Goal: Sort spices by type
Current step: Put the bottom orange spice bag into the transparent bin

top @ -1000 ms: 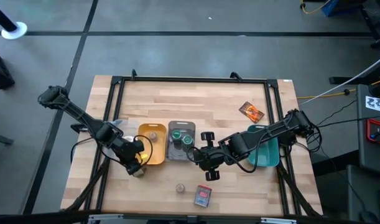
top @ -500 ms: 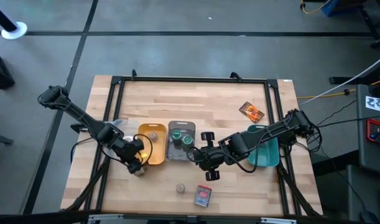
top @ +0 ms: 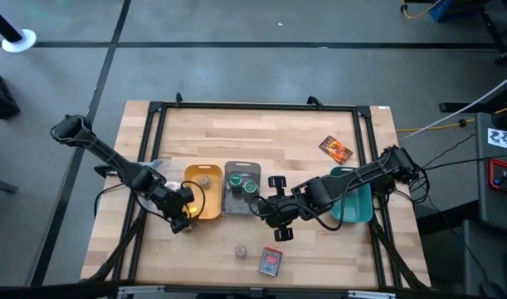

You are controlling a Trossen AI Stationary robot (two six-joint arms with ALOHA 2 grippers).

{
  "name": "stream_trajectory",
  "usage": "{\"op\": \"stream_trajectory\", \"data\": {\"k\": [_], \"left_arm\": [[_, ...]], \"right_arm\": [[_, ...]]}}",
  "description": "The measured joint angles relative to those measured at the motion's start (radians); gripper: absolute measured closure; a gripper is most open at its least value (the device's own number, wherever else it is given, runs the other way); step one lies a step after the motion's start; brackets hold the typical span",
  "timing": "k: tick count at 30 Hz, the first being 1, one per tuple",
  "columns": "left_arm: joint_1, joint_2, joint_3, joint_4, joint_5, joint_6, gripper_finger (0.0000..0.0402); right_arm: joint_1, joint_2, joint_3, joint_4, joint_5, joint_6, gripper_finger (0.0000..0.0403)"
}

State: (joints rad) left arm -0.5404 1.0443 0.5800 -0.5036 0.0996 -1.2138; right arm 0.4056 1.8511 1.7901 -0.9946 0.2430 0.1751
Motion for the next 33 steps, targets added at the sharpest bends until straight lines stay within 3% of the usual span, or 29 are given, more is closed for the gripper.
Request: {"op": "stream_trajectory", "data": {"k": [4,10,23,27,33], "left_arm": [[0.000,0.000,0.000,0.000,0.002,0.001,0.0387],[0.000,-0.004,0.007,-0.003,0.032,-0.004,0.0399],[-0.001,-0.037,0.107,-0.018,0.044,0.111,0.0401],[-0.001,-0.037,0.099,-0.021,0.046,0.050,0.0400],[-0.001,-0.036,0.099,-0.011,0.052,0.044,0.0356]], "right_arm": [[0.000,0.000,0.000,0.000,0.000,0.000,0.0393],[0.000,0.000,0.000,0.000,0.000,0.000,0.0393],[0.000,0.000,0.000,0.000,0.000,0.000,0.0393],[0.000,0.000,0.000,0.000,0.000,0.000,0.0393],[0.000,0.000,0.000,0.000,0.000,0.000,0.0393]]}}
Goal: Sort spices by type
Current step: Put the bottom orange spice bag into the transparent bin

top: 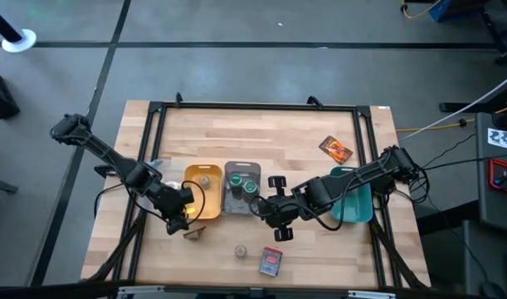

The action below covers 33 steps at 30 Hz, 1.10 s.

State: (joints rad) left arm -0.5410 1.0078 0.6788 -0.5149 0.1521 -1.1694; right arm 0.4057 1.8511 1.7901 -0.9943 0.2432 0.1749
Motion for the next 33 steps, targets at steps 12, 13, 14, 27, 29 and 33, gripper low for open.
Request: {"op": "stream_trajectory", "data": {"k": [12,13,14,27,29,33], "left_arm": [[-0.063,0.000,0.000,0.000,0.024,-0.033,0.0205],[-0.070,0.000,0.000,0.000,0.024,-0.038,0.0198],[-0.077,0.002,0.000,0.000,0.023,-0.042,0.0192],[-0.100,0.136,0.000,0.004,-0.033,-0.009,0.0181],[-0.100,0.149,0.000,0.004,-0.033,-0.012,0.0181],[-0.100,0.170,-0.001,0.010,-0.036,-0.009,0.0180]], "right_arm": [[0.000,0.000,0.000,0.000,0.000,0.000,0.0393],[0.000,0.000,0.000,0.000,0.000,0.000,0.0393],[0.000,0.000,0.000,0.000,0.000,0.000,0.0393],[0.000,0.000,0.000,0.001,0.000,0.000,0.0393],[0.000,0.000,0.000,0.001,0.000,0.000,0.0393],[0.000,0.000,0.000,0.002,0.000,0.000,0.0393]]}}
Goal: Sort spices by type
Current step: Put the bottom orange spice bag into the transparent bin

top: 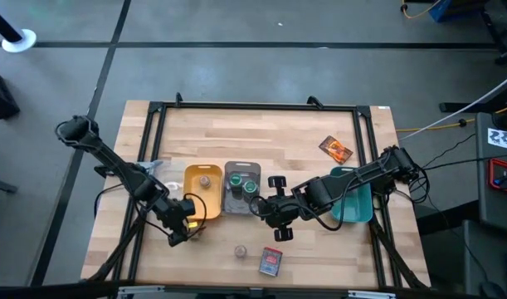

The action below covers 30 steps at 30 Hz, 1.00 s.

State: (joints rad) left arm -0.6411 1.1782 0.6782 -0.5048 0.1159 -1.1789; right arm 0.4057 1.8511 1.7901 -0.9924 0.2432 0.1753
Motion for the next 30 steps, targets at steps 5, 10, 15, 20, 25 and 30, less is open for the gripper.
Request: {"op": "stream_trajectory", "data": {"k": [5,10,15,20,25,30], "left_arm": [[0.000,0.041,0.000,0.038,-0.012,0.008,0.0180],[0.000,0.091,0.000,0.054,-0.016,0.034,0.0180],[0.000,0.129,0.000,0.055,-0.048,0.034,0.0180],[0.000,0.136,0.000,0.054,-0.106,0.030,0.0180],[0.000,0.136,0.000,0.053,-0.131,0.031,0.0201],[0.000,0.136,0.000,0.053,-0.131,0.033,0.0271]], "right_arm": [[0.000,0.000,0.000,0.002,0.000,0.000,0.0393],[0.000,0.000,0.000,0.004,0.000,0.000,0.0393],[0.000,0.000,0.000,0.004,0.000,0.000,0.0393],[0.000,0.000,0.000,0.005,0.000,0.000,0.0393],[0.000,0.000,0.000,0.005,0.000,0.000,0.0393],[0.000,0.000,0.000,0.005,0.000,0.000,0.0393]]}}
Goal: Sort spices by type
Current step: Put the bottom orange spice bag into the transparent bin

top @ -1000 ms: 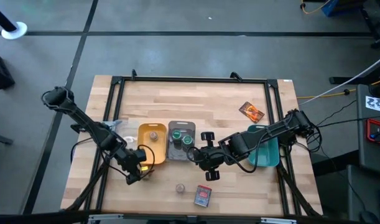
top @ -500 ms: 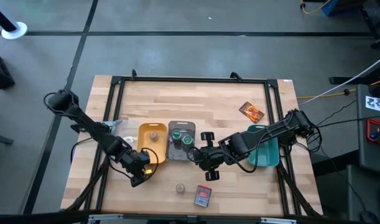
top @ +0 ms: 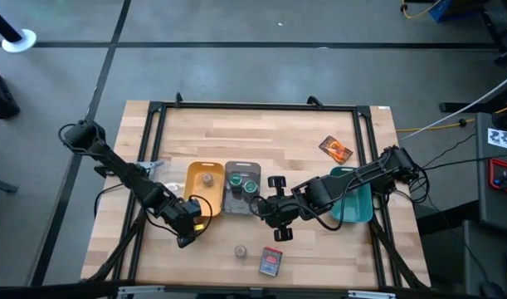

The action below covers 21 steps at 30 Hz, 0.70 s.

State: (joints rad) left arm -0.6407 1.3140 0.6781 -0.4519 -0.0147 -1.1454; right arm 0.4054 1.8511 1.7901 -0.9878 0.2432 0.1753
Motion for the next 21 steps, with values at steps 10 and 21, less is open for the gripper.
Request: {"op": "stream_trajectory", "data": {"k": [10,21], "left_arm": [[0.000,0.000,0.000,0.002,0.028,-0.009,0.0386],[-0.001,-0.068,0.050,-0.011,0.063,-0.006,0.0396]], "right_arm": [[0.000,0.000,0.000,0.000,0.000,0.000,0.0393],[0.000,0.000,0.000,0.000,0.000,0.000,0.0393]]}}
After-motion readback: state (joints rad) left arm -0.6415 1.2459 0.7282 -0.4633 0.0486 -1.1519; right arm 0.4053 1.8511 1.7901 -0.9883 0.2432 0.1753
